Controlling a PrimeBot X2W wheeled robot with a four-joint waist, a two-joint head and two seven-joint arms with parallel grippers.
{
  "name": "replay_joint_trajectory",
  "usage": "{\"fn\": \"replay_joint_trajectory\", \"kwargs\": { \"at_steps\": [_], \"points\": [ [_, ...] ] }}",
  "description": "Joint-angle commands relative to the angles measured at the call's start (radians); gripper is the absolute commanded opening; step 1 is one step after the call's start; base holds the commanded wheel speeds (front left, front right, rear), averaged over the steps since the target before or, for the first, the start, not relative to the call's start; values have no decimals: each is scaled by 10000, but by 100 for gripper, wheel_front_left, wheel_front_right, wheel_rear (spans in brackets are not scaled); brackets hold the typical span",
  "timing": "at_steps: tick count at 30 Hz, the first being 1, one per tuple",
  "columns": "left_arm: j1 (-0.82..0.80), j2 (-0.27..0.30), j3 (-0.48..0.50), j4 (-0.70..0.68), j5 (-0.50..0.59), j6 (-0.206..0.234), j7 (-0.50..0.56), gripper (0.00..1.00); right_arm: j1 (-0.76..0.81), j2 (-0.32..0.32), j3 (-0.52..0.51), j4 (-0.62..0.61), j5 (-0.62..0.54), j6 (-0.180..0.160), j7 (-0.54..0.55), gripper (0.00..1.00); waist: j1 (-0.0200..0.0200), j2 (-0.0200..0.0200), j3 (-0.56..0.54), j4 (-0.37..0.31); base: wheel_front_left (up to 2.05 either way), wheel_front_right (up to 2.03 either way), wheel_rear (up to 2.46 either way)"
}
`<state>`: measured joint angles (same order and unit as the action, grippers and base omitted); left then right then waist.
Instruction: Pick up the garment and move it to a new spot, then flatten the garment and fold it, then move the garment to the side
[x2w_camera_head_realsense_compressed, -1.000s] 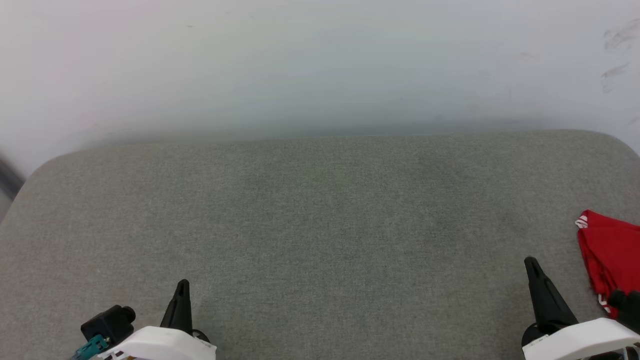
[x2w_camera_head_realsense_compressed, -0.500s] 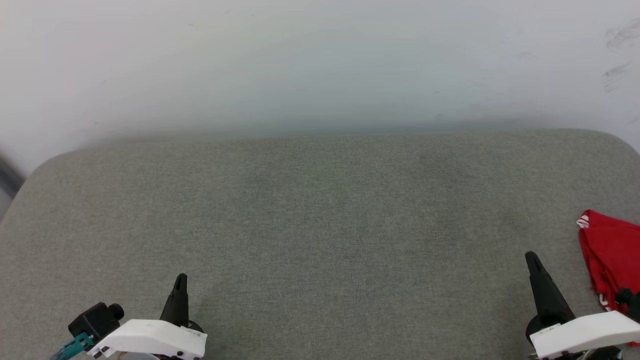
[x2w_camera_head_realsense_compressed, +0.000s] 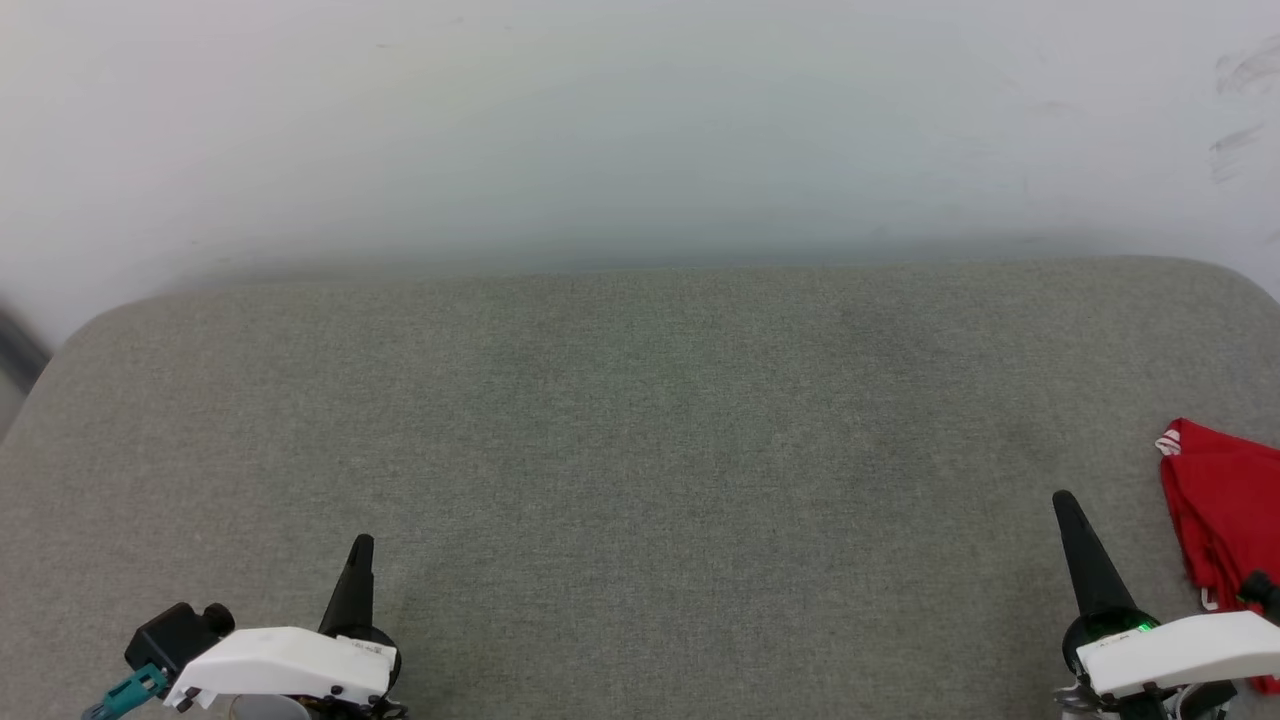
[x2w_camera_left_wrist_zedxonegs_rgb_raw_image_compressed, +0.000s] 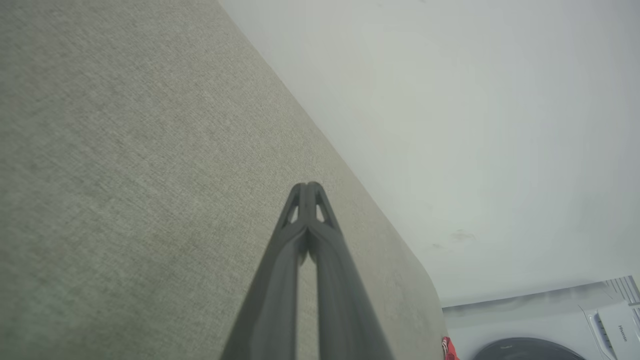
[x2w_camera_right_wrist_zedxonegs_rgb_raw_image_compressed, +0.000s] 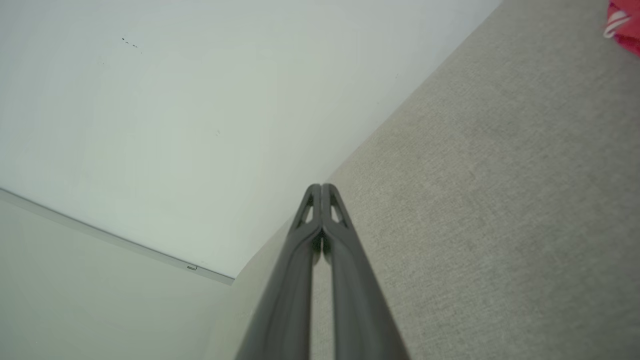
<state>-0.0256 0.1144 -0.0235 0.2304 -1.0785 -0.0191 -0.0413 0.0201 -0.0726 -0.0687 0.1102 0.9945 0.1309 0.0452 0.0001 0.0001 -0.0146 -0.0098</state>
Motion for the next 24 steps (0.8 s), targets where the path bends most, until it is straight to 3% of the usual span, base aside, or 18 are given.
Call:
{"fn": "replay_joint_trajectory", "kwargs": {
  "at_steps": [1,24],
  "points": [
    [-271,-27,107,-64,-267,-93,65,0,-317,3,-34,-13,326,0,39,0,0,-1,4,2,0,0,0],
    [-543,-295,672,29,-2466,-554,732,0,-746,65,-170,581,2904,-1,282,0,-1,-1,66,37,0,0,0]
  ]
}}
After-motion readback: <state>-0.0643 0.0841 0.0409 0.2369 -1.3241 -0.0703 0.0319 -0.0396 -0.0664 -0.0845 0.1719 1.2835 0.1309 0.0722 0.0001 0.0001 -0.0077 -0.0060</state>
